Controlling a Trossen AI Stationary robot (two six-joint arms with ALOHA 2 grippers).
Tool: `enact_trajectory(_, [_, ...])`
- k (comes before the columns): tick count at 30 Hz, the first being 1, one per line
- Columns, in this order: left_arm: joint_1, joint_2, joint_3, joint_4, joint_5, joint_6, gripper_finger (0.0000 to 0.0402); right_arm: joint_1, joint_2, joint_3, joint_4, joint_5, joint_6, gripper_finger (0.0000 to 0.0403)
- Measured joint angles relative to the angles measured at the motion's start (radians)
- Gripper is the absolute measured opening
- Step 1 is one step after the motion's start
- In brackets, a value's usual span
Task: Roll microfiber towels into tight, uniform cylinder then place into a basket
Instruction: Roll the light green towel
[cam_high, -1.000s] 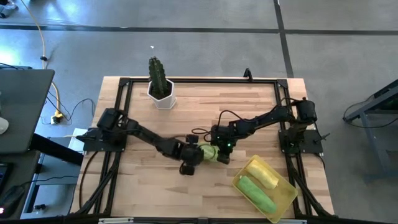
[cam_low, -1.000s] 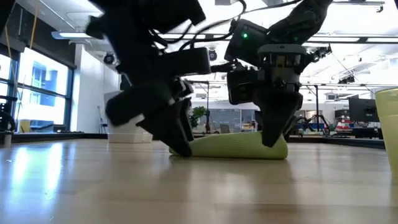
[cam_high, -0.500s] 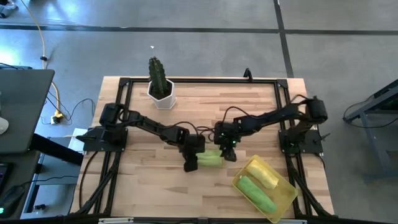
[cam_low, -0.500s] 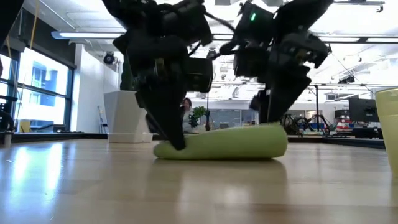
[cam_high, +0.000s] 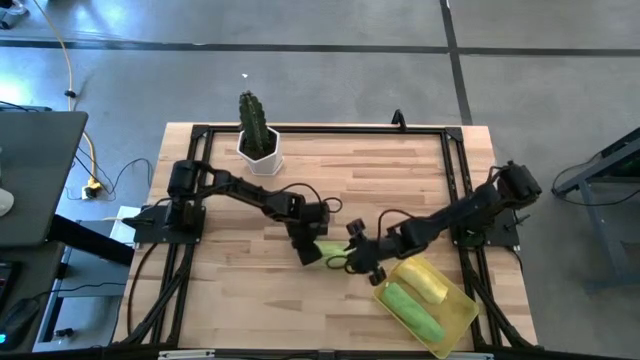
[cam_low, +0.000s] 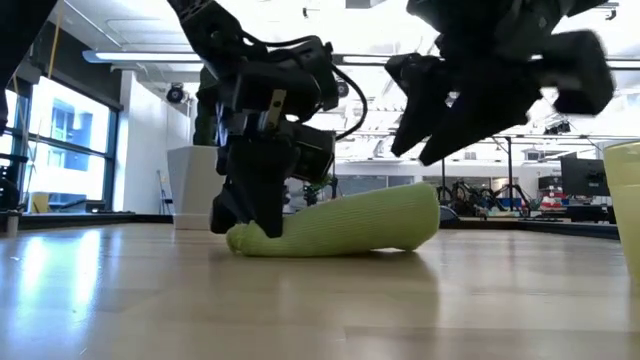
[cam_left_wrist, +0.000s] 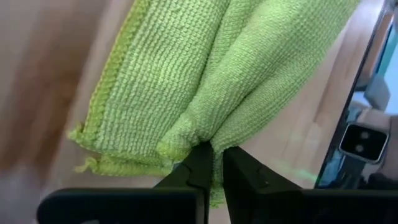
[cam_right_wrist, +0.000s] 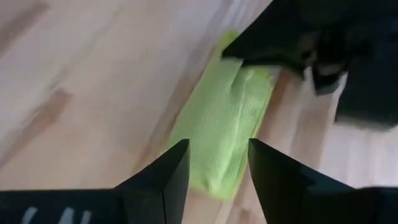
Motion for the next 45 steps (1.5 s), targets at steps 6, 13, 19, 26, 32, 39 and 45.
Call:
enact_trajectory(6, [0.011,0.0,0.0,0.015,-0.003,-0.061,0.0016,0.032,0.073,0.0,0.036,0.125,-0.066,0.0154])
enact_trajectory(13, [0.012,0.0,0.001,0.016,-0.012,-0.081,0.0015,0.044,0.106,0.007,0.026,0.128,-0.06,0.0154])
enact_trajectory(19, [0.012,0.0,0.002,0.013,-0.014,-0.098,0.0015,0.048,0.106,0.095,-0.097,0.072,0.113,0.0159])
enact_trajectory(26, [0.012,0.0,0.002,0.018,-0.014,-0.108,0.0015,0.043,0.153,0.095,-0.073,0.062,0.115,0.0208])
enact_trajectory(32, [0.012,0.0,0.002,0.021,-0.007,-0.108,0.0015,0.019,0.178,0.096,-0.055,0.049,0.115,0.0206])
enact_trajectory(39, [0.011,0.001,0.001,0.033,0.028,-0.108,0.0015,-0.014,0.179,0.095,-0.081,0.015,0.12,0.015])
enact_trajectory(45, [0.005,0.001,0.003,0.016,0.02,-0.076,0.0015,0.003,0.179,0.095,-0.186,-0.055,0.213,0.0148])
